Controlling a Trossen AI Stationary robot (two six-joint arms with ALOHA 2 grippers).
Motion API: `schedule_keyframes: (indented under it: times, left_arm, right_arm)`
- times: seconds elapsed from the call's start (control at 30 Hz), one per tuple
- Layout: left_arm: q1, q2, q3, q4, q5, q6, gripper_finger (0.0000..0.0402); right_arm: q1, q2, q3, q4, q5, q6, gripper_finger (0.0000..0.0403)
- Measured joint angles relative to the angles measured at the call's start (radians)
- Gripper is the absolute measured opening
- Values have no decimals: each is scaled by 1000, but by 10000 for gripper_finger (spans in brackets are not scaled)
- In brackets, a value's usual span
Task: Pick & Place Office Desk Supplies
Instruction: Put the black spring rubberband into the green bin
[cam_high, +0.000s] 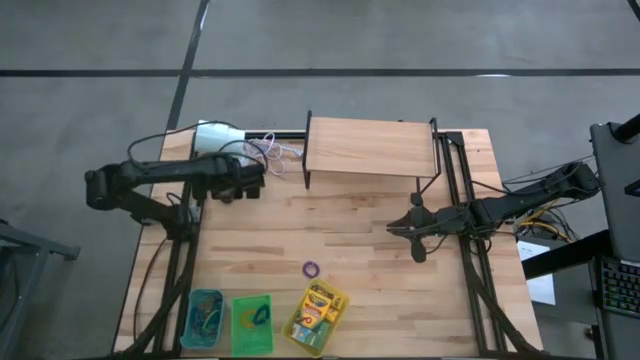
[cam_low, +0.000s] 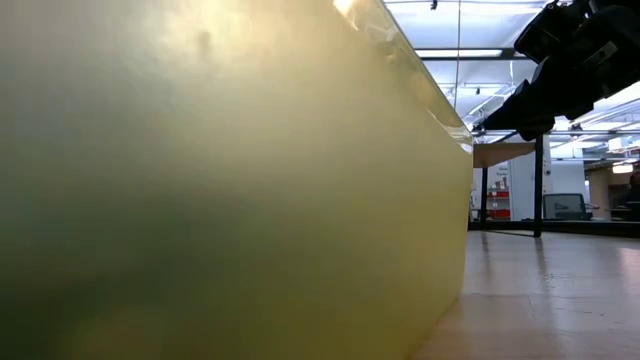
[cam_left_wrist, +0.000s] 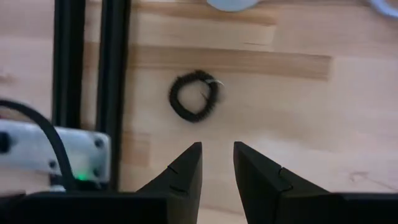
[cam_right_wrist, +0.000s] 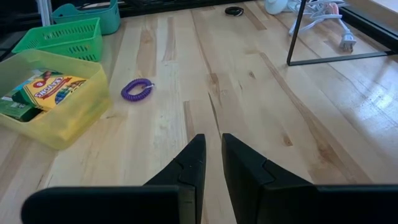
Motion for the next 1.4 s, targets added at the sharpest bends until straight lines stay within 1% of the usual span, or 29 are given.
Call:
schedule_keyframes:
  times: [0.1, 0.23, 0.47, 0.6, 0.77, 1.03, 1.13, 1.2, 1.4]
  left_arm:
    - [73, 0, -49, 47, 23, 97, 97]
    - [126, 0, -102, 98, 55, 181, 97]
    - [145, 0, -191, 226, 55, 263, 97]
    - [149, 0, -238, 316, 56, 336, 97]
    - [153, 0, -286, 376, 56, 351, 97]
    - [153, 0, -341, 426, 56, 352, 97]
    - [153, 0, -363, 466, 50, 395, 97]
    - [153, -1, -373, 500, 48, 419, 97]
    - [153, 0, -379, 515, 49, 430, 97]
  right_arm:
    - [0, 0, 0, 0, 0, 0, 52]
    - [0, 0, 0, 0, 0, 0, 52]
    - [0, 0, 0, 0, 0, 0, 52]
    - [0, 0, 0, 0, 0, 0, 52]
    - [0, 0, 0, 0, 0, 0, 52]
    - [0, 0, 0, 0, 0, 0, 52]
    - [0, 0, 0, 0, 0, 0, 52]
    - [0, 0, 0, 0, 0, 0, 52]
    - [0, 0, 0, 0, 0, 0, 52]
